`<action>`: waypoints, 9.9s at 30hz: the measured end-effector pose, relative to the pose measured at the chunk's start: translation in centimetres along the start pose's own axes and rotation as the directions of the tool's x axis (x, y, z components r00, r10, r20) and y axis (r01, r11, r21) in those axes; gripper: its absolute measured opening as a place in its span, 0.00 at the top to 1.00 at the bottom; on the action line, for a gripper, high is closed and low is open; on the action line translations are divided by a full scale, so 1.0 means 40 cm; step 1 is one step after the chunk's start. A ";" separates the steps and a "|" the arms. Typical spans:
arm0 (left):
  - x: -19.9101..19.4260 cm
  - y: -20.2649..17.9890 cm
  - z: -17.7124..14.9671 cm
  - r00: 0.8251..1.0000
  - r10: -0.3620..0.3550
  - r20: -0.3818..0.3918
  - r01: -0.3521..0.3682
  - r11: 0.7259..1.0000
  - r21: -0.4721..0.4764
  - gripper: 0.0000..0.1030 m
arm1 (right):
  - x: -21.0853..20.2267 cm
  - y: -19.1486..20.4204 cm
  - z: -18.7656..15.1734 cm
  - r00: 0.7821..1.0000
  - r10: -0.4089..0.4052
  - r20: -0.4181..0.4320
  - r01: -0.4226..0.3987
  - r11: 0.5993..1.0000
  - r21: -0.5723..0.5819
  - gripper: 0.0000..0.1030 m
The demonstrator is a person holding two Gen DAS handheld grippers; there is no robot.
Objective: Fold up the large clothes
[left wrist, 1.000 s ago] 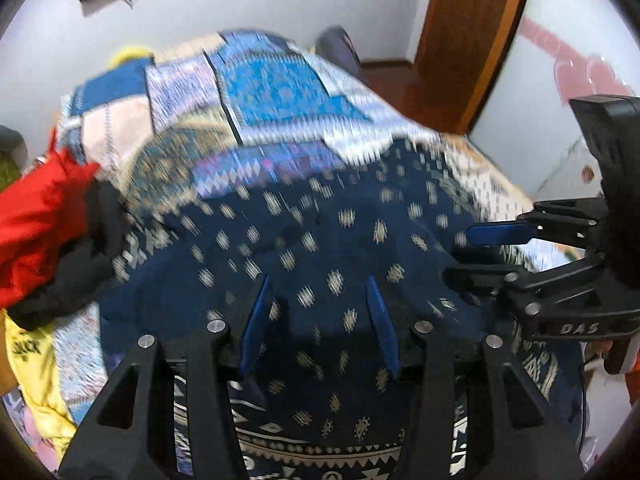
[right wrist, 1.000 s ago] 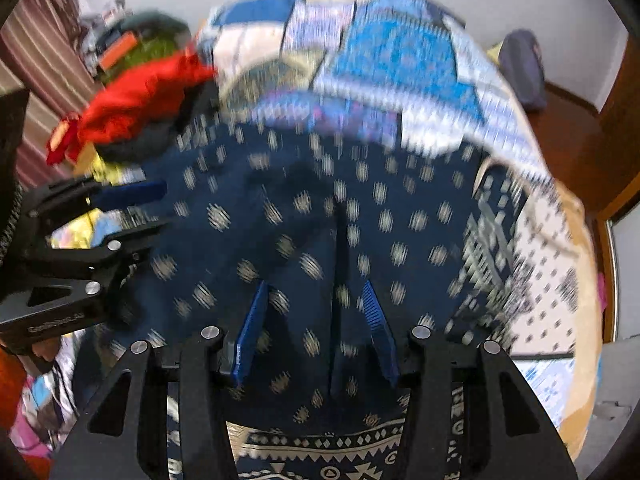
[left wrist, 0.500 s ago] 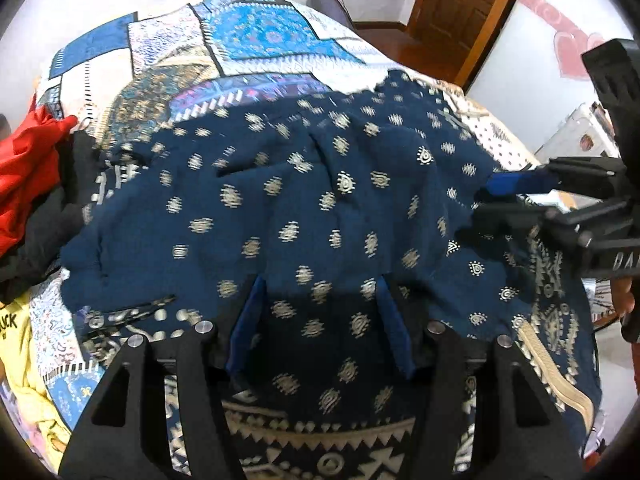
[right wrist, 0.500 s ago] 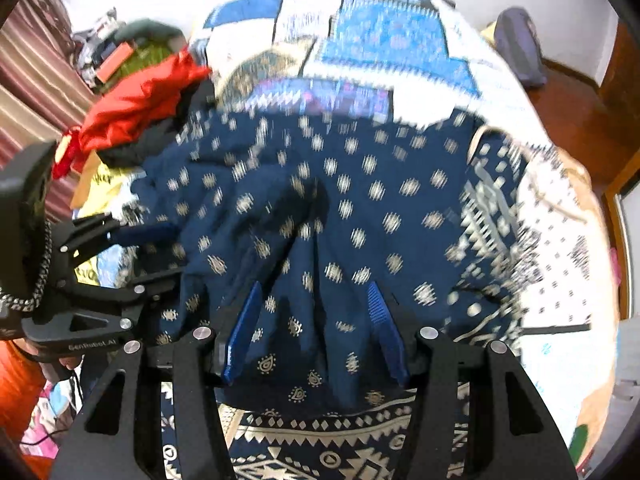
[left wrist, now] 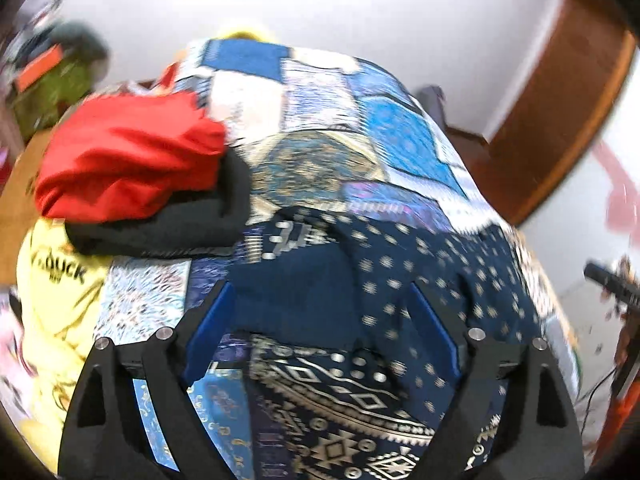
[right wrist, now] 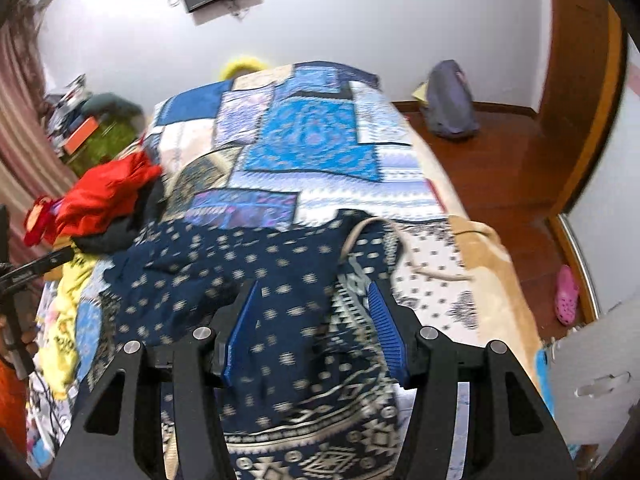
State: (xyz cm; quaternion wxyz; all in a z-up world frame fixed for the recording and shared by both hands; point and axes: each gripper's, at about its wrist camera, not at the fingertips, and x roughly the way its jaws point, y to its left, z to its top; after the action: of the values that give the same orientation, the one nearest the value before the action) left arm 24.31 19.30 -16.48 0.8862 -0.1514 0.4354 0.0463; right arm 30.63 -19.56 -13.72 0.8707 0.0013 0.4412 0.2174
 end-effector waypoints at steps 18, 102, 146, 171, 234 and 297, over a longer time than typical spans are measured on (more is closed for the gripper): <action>0.317 0.185 -0.106 0.949 -0.223 -0.222 0.124 0.914 -0.387 0.16 | 0.292 -0.185 -0.051 0.964 0.058 -0.259 0.009 0.968 0.251 0.50; -0.007 -0.084 0.143 0.990 0.116 0.080 -0.130 0.973 0.190 0.39 | -0.004 -0.004 0.120 0.986 -0.145 0.085 0.158 0.973 -0.167 0.54; 0.107 -0.056 -0.270 0.911 -0.278 -0.303 0.273 0.960 -0.060 0.46 | 0.119 -0.118 -0.305 0.970 0.022 -0.244 -0.008 0.998 0.057 0.61; 0.106 -0.009 0.215 0.953 -0.300 0.046 0.303 0.946 -0.114 0.91 | 0.166 -0.071 0.248 0.994 0.045 0.102 -0.048 0.999 0.019 0.91; 0.407 -0.216 0.157 0.989 0.147 0.009 -0.143 0.942 0.305 0.08 | 0.379 0.118 0.181 0.995 0.086 -0.049 -0.093 0.980 -0.173 0.67; 0.407 -0.038 0.066 0.973 0.200 -0.112 -0.189 0.976 0.105 0.02 | 0.373 -0.033 0.060 0.979 -0.154 -0.132 0.146 0.987 -0.065 0.31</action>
State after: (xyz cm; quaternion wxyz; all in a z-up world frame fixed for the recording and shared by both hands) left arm 36.68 17.86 -27.42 0.8552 -0.0691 0.5032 0.1032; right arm 40.65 -14.64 -23.97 0.8521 -0.0710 0.4923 0.1629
